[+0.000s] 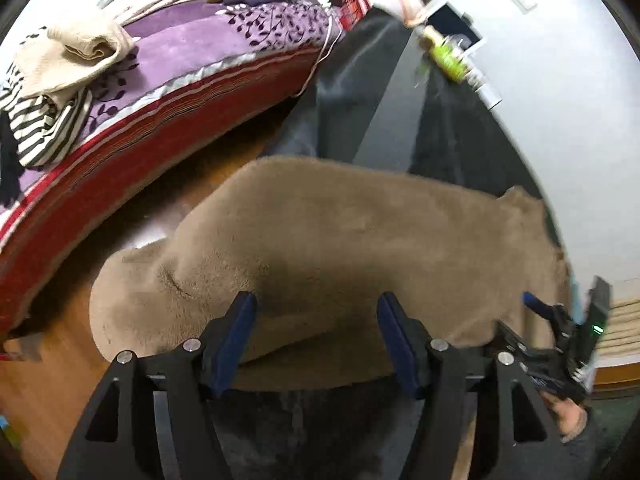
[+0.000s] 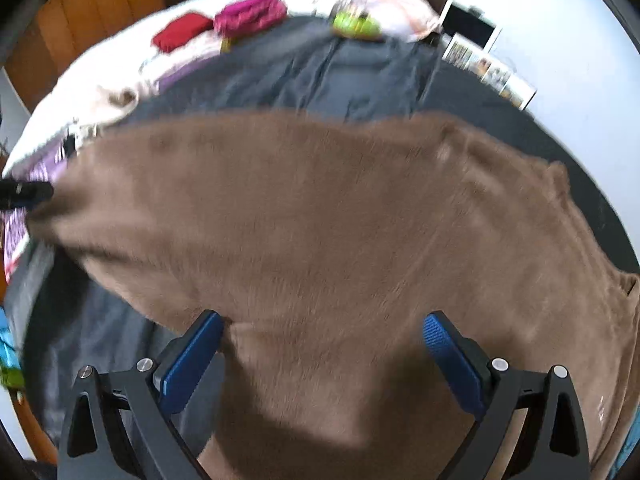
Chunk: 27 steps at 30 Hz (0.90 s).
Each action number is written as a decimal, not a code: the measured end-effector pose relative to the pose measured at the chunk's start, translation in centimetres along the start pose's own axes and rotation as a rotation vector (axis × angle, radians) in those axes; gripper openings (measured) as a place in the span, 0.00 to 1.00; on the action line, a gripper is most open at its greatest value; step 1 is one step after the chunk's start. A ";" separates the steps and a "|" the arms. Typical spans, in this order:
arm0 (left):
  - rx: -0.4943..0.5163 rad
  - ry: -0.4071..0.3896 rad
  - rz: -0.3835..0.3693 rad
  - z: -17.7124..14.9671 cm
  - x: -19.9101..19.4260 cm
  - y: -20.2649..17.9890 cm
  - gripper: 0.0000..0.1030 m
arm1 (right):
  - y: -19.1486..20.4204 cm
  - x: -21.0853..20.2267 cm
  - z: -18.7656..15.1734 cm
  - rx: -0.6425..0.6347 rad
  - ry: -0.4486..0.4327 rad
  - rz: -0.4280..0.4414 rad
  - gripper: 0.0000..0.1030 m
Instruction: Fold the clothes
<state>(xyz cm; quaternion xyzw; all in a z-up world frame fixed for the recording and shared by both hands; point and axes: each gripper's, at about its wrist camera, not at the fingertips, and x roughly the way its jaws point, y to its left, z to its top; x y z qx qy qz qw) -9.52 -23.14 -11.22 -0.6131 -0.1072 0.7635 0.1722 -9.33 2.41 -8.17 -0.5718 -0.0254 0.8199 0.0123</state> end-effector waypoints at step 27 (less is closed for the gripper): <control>0.125 -0.010 0.044 -5.3 -1.4 -12.4 0.70 | -13.4 -11.5 -23.7 0.465 -0.088 -0.103 0.99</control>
